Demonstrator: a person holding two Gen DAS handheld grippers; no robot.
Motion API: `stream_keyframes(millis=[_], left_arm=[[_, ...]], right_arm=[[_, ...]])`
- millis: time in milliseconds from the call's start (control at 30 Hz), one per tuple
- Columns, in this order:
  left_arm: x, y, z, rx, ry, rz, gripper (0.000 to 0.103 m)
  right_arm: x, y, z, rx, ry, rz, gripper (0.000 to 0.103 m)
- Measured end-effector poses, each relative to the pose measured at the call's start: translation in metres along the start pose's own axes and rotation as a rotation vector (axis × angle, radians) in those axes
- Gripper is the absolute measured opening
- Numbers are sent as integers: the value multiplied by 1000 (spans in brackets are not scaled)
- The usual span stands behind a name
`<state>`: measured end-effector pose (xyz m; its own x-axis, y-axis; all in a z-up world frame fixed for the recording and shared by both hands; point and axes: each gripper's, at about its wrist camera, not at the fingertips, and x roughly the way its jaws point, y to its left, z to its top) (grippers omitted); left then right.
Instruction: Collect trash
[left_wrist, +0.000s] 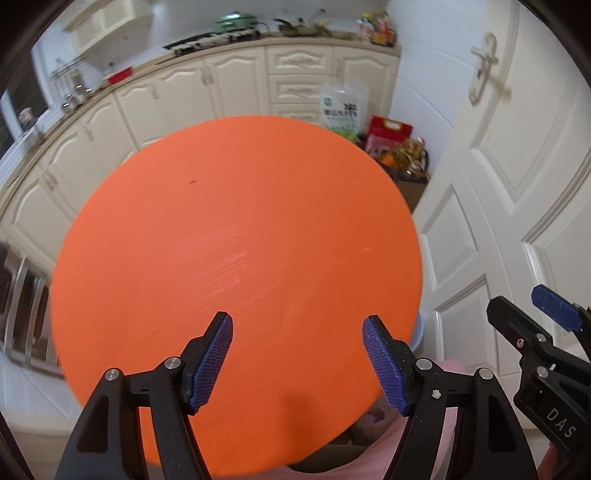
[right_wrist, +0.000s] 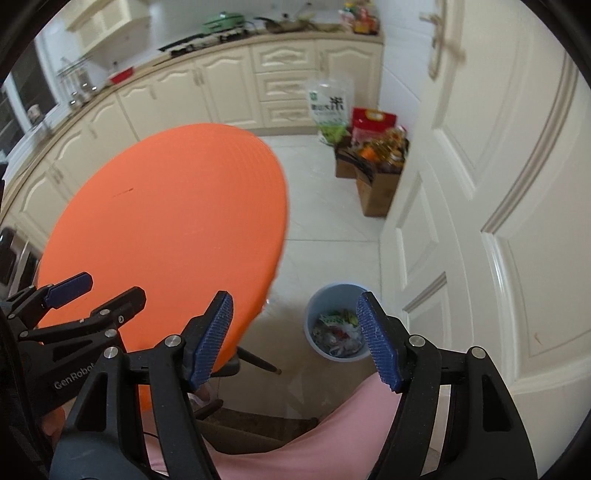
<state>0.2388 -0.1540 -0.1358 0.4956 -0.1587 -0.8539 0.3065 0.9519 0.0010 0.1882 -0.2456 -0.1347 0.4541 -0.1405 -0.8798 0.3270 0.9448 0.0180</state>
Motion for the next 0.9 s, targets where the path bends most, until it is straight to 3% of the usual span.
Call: stream_keyframes(millis=[200, 233, 267, 300, 467, 667, 900], left_arm=[[-43, 17, -53, -70, -86, 36, 73], [-49, 17, -62, -81, -99, 38, 74], [-55, 18, -74, -95, -115, 40, 75], [-61, 19, -83, -105, -129, 44, 76], [-89, 15, -136, -154, -194, 72, 78], [-126, 0, -205, -186, -258, 110, 81], [-140, -41, -245, -204, -331, 122, 83]], right_arm=[[-30, 40, -26, -95, -62, 33, 68], [-33, 44, -29, -110, -71, 34, 70], [-36, 49, -34, -122, -85, 35, 82], [-39, 52, -39, -131, -102, 37, 85], [-58, 69, -65, -185, -174, 39, 86], [-68, 64, -86, -194, -226, 45, 89], [-85, 37, -99, -177, -308, 39, 93]])
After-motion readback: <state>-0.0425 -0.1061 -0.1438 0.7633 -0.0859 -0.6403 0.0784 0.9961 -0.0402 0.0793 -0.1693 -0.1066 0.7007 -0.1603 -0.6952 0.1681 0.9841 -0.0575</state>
